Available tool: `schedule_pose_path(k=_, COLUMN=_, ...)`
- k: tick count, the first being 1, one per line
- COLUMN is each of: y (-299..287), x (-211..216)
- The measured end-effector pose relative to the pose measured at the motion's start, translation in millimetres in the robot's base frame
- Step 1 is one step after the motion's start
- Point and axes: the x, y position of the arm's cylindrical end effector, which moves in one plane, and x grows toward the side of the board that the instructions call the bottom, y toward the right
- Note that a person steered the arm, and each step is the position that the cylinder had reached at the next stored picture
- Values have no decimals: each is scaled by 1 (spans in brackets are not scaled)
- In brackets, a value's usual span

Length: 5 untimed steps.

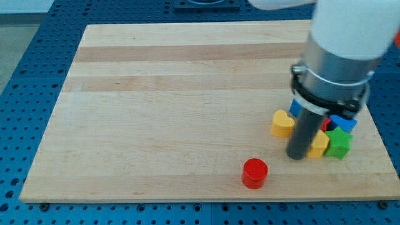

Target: Push the red circle parallel to the yellow hexagon

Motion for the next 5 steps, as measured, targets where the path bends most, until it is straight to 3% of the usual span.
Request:
schedule_pose_path(k=2, y=17, x=57)
schedule_pose_path(k=3, y=-6, x=61)
schedule_pose_path(k=4, y=-92, x=61)
schedule_pose_path(k=5, y=-183, x=29)
